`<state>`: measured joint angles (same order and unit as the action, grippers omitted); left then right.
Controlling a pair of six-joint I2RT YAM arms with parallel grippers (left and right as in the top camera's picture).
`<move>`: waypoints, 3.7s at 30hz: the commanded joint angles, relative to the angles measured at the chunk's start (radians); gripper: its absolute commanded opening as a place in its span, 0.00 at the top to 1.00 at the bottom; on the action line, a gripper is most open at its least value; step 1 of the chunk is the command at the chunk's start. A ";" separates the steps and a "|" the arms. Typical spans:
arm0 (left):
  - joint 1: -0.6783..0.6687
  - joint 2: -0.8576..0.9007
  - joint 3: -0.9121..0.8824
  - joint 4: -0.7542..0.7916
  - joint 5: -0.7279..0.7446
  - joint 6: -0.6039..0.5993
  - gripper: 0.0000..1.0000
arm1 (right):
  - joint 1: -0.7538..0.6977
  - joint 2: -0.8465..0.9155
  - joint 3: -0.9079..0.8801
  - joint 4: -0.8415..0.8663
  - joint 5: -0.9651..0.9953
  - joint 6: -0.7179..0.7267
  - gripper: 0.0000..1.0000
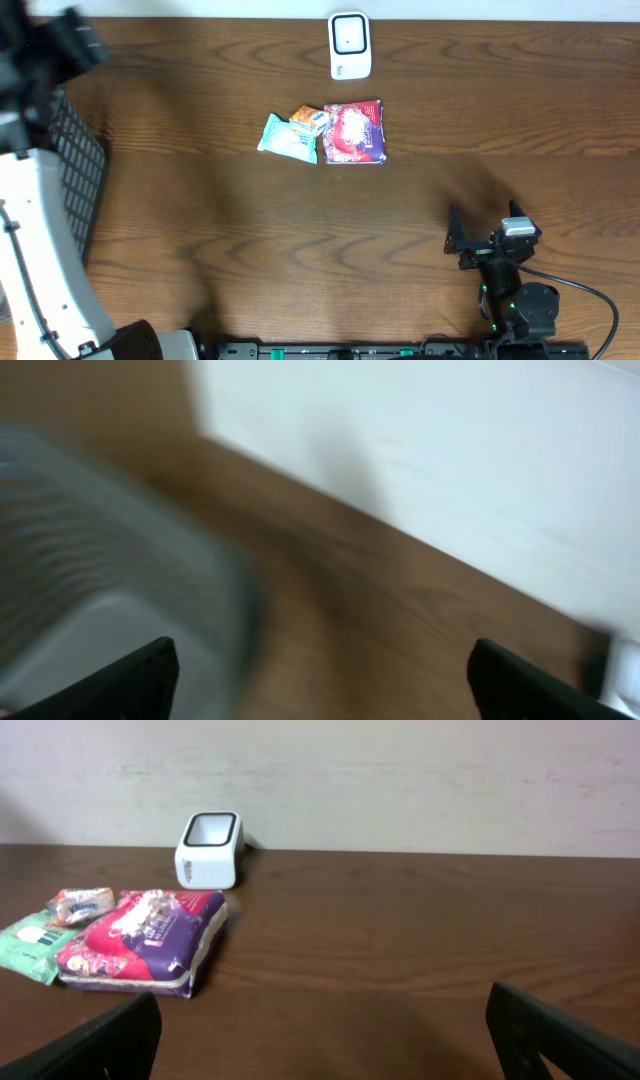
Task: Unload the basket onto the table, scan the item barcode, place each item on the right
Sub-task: 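Reach into the basket and grasp the red candy bar, then lift the red bar and hold it under the scanner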
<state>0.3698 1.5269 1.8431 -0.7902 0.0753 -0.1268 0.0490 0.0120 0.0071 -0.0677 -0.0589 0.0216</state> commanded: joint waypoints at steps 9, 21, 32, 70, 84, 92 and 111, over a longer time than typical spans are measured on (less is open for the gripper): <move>0.360 0.059 -0.003 -0.010 -0.172 -0.077 0.02 | -0.008 -0.005 -0.001 -0.004 -0.006 0.000 0.01; 0.404 0.094 -0.055 -0.010 0.084 0.478 0.02 | -0.008 -0.005 -0.001 -0.004 -0.006 0.000 0.01; 0.414 0.144 -0.062 -0.071 -0.115 0.506 0.02 | -0.008 -0.005 -0.001 -0.004 -0.006 0.000 0.01; 0.700 0.525 -0.204 -0.091 -0.019 0.763 0.02 | -0.008 -0.005 -0.001 -0.004 -0.006 0.000 0.01; 0.700 0.590 -0.205 -0.062 -0.032 0.938 0.02 | -0.008 -0.005 -0.001 -0.004 -0.007 0.000 0.01; 0.702 0.653 -0.205 -0.030 -0.042 0.939 0.02 | -0.008 -0.005 -0.001 -0.004 -0.007 0.000 0.01; 0.700 0.661 -0.205 -0.135 0.227 0.855 0.51 | -0.008 -0.005 -0.001 -0.004 -0.006 0.000 0.00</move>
<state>1.0718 2.1487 1.6512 -0.8951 0.2348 0.7380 0.0490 0.0120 0.0071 -0.0681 -0.0593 0.0216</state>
